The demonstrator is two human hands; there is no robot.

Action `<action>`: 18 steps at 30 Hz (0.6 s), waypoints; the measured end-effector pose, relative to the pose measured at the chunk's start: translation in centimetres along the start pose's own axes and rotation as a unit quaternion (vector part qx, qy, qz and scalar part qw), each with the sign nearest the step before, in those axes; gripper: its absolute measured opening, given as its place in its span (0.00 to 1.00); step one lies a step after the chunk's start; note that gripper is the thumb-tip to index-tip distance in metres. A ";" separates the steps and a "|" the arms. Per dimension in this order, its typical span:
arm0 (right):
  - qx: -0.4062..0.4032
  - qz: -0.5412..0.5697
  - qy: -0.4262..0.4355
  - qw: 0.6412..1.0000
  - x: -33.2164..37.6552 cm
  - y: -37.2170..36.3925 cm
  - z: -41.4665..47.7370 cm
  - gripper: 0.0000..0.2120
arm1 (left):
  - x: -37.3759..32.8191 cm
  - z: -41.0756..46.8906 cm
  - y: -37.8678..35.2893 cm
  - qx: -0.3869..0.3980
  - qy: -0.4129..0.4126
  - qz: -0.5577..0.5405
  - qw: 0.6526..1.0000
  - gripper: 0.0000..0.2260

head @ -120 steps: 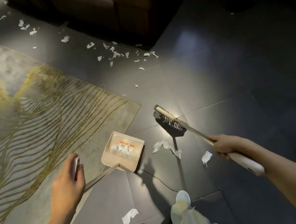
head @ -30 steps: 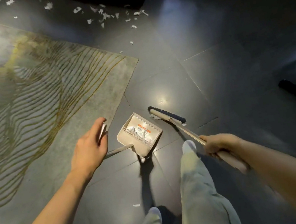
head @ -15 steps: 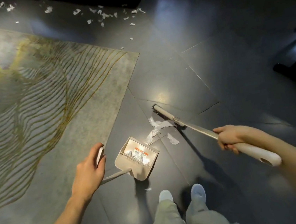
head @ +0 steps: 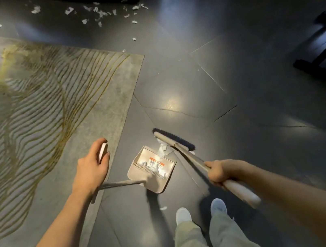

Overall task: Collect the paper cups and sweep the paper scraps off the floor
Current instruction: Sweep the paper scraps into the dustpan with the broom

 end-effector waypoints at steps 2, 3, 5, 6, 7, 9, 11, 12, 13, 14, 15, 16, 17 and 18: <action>0.040 0.022 0.004 0.999 0.3 -1.5 -0.6 0.29 | -0.6 0.4 -0.3 0.001 -0.006 -0.006 1.000 0.14; 0.043 0.035 0.004 0.998 0.4 -1.6 -0.9 0.29 | -0.9 0.6 -0.4 0.002 -0.011 -0.007 1.000 0.13; 0.027 0.041 -0.005 0.999 -0.1 -1.0 -2.1 0.27 | -1.5 0.5 -0.5 0.006 -0.024 -0.009 1.000 0.13; 0.022 0.044 -0.011 0.999 -0.5 -0.6 -2.9 0.28 | -1.7 0.4 -0.4 0.008 -0.028 -0.013 0.999 0.13; 0.021 0.053 -0.014 0.998 -0.9 -0.3 -3.9 0.29 | -1.8 0.2 -0.3 0.010 -0.031 -0.017 0.999 0.13; 0.008 0.086 -0.013 0.996 -2.0 0.6 -6.2 0.29 | -1.9 -0.3 -0.1 0.016 -0.036 -0.026 0.999 0.13; -0.014 0.114 -0.008 0.993 -3.4 1.4 -8.3 0.28 | -2.2 -0.6 -0.2 0.030 -0.044 -0.032 0.998 0.12; -0.023 0.127 -0.005 0.992 -4.1 1.7 -9.0 0.29 | -2.4 -0.9 -0.4 0.041 -0.052 -0.031 0.997 0.12; -0.030 0.137 -0.003 0.990 -4.8 1.9 -9.5 0.30 | -2.8 -1.1 -0.8 0.051 -0.060 -0.029 0.996 0.12; -0.039 0.153 -0.006 0.987 -5.6 2.1 -9.8 0.32 | -3.1 -1.4 -1.1 0.060 -0.069 -0.026 0.995 0.13; -0.049 0.170 -0.012 0.984 -6.4 2.3 -10.0 0.33 | -3.5 -1.7 -1.4 0.067 -0.075 -0.024 0.995 0.13; -0.060 0.190 -0.019 0.980 -7.2 2.5 -9.9 0.34 | -3.9 -2.0 -1.7 0.072 -0.080 -0.023 0.994 0.13; -0.068 0.209 -0.026 0.975 -7.8 2.7 -9.9 0.36 | -4.2 -2.3 -1.9 0.075 -0.085 -0.020 0.993 0.13; -0.074 0.227 -0.031 0.971 -8.3 2.7 -9.8 0.36 | -4.7 -2.6 -2.0 0.078 -0.093 -0.014 0.992 0.13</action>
Point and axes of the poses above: each hand's wrist, its own z-axis towards the middle knuckle, its own y-axis out of the back of the hand, x = y × z, the point moved 8 cm from there along z, towards the middle knuckle, and after that the axes turned 6 degrees about -x, right-handed, at the moved point
